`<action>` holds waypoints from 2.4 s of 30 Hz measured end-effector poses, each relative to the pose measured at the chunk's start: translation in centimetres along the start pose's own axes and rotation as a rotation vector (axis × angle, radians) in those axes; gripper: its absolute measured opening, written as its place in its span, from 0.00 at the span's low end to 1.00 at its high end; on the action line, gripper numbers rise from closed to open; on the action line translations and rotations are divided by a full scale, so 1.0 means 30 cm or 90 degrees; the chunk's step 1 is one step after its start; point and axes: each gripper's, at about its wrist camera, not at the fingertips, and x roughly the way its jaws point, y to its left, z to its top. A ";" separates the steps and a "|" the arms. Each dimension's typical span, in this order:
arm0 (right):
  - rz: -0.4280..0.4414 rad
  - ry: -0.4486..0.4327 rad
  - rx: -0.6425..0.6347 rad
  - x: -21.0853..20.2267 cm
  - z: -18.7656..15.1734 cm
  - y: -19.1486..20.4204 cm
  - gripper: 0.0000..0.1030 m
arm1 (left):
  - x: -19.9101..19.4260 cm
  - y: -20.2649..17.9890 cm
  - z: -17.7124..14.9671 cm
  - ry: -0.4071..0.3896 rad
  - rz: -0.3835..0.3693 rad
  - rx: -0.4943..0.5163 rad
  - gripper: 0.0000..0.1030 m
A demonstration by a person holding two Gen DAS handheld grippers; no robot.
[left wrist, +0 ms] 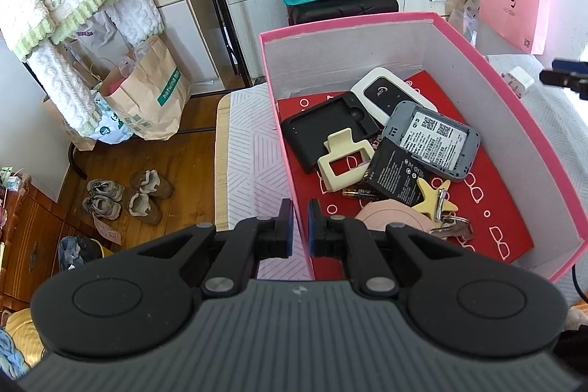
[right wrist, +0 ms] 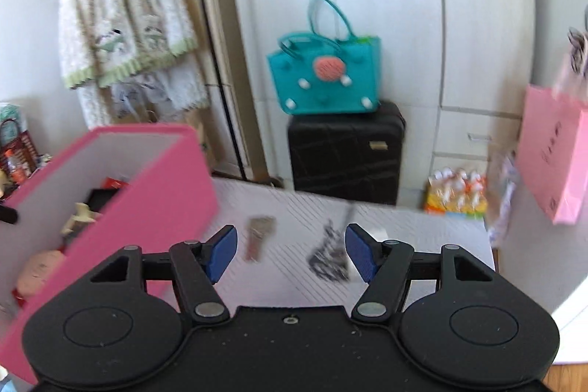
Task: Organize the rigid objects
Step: 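Grasp the white charger cube with the right tool, then lower the white charger into the pink box and open the right tool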
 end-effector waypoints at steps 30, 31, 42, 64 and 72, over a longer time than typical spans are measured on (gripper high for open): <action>-0.064 0.072 -0.017 0.238 -0.049 -0.096 0.59 | 0.004 0.001 -0.003 -0.001 0.006 -0.007 0.07; -0.060 0.068 -0.017 0.225 -0.047 -0.084 0.59 | 0.004 0.001 -0.003 -0.001 0.006 -0.007 0.07; 0.148 -0.034 -0.092 -0.061 0.099 0.185 0.59 | 0.012 -0.001 -0.003 0.004 0.007 0.003 0.07; 0.341 0.299 -0.417 0.091 0.085 0.614 0.60 | 0.014 0.000 -0.003 0.003 0.000 0.008 0.07; 0.331 0.239 -0.379 0.049 0.131 0.568 0.59 | 0.013 0.004 -0.004 0.003 -0.001 0.001 0.07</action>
